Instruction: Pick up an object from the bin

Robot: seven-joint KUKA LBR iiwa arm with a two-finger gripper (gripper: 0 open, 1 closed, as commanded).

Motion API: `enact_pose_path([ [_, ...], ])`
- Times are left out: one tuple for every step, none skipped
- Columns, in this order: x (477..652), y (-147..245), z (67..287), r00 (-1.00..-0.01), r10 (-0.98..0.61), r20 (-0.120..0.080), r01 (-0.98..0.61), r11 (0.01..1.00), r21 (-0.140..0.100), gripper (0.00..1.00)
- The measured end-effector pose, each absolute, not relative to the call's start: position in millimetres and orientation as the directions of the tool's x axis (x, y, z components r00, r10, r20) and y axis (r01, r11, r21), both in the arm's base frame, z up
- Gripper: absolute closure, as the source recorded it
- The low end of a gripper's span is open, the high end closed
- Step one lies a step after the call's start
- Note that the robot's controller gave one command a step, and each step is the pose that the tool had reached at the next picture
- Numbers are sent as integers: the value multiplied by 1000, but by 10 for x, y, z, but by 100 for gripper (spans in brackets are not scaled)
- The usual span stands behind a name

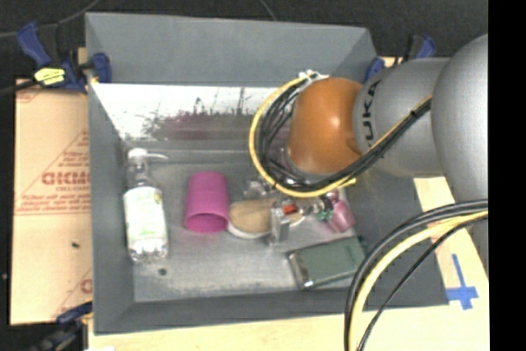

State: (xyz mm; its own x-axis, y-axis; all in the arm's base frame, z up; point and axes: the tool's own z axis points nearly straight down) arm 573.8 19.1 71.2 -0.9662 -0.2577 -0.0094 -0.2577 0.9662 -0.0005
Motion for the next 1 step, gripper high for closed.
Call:
enact_pose_path([
  [5738,191,712,-966,-258,-9,-258,966,-1,100],
])
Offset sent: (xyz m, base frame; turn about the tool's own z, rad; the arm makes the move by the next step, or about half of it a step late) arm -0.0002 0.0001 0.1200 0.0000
